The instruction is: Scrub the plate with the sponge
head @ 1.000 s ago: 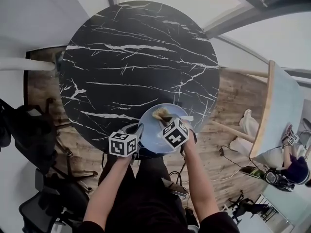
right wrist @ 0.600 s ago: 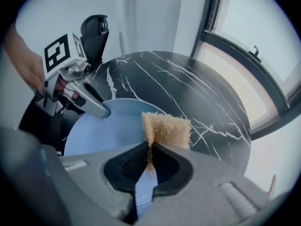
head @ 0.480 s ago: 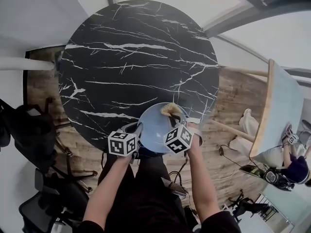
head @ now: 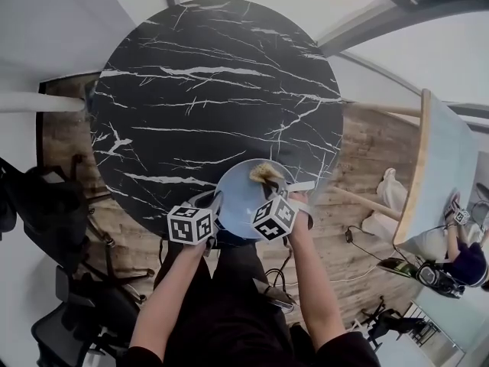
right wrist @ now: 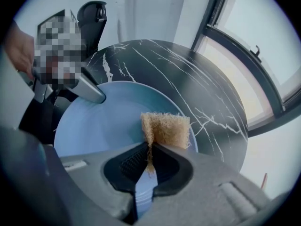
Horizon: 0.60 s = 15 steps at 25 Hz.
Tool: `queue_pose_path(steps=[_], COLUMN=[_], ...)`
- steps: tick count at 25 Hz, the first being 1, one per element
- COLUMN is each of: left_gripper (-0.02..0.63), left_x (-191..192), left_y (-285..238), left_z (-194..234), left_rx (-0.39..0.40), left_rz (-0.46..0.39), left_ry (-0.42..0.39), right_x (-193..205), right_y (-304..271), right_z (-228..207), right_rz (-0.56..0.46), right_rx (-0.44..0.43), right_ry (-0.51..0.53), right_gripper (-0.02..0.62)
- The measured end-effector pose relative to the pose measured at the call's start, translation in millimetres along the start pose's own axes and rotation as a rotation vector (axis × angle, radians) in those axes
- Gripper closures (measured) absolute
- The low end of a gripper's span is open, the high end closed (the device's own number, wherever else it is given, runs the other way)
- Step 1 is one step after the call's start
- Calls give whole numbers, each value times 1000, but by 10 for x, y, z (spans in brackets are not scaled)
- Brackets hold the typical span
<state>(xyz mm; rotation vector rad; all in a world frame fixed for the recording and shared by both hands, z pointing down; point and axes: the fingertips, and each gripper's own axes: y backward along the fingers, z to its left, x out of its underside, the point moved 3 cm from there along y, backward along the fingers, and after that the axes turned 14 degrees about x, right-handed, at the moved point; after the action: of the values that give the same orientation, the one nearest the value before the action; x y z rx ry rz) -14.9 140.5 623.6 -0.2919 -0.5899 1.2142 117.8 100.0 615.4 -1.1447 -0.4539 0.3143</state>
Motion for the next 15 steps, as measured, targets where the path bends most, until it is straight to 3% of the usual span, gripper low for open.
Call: queue_pose_path(steps=[15], left_gripper=[588], left_x=[6], left_y=[4], left_z=[3], left_rx=[-6], left_rz=[-13], left_ry=[-2], right_x=[66], right_y=[247], right_z=[654], right_rz=[-6], right_rx=[-96], right_ry=[5], right_gripper=[572])
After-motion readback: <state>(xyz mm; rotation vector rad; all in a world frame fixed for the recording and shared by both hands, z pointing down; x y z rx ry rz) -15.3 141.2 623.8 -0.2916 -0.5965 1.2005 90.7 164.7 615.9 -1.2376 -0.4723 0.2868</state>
